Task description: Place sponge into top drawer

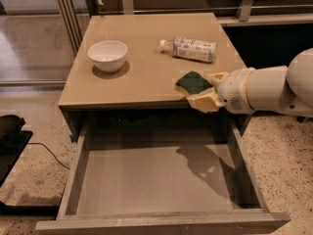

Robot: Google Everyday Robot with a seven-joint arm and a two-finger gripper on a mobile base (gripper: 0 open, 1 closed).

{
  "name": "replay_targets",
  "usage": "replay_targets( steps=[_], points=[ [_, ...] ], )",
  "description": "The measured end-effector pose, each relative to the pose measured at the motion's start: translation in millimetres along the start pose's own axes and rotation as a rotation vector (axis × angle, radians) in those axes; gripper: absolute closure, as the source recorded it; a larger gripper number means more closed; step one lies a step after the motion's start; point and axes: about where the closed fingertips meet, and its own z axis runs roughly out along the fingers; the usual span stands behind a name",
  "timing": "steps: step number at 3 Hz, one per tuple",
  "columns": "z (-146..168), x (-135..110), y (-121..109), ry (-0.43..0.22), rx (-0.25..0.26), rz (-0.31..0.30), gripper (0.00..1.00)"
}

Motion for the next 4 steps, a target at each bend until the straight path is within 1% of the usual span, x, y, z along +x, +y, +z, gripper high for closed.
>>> replay_targets(
  steps=[1,2,3,4],
  points=[
    [-13,34,24,-0.002,-0.007,0.033,1.0],
    [10,80,47,0.033,-0.065,0.102,1.0],
    [53,116,72,0.076,-0.159,0.172,1.0],
    [96,147,86,0.131,-0.24,0.257,1.0]
  ],
)
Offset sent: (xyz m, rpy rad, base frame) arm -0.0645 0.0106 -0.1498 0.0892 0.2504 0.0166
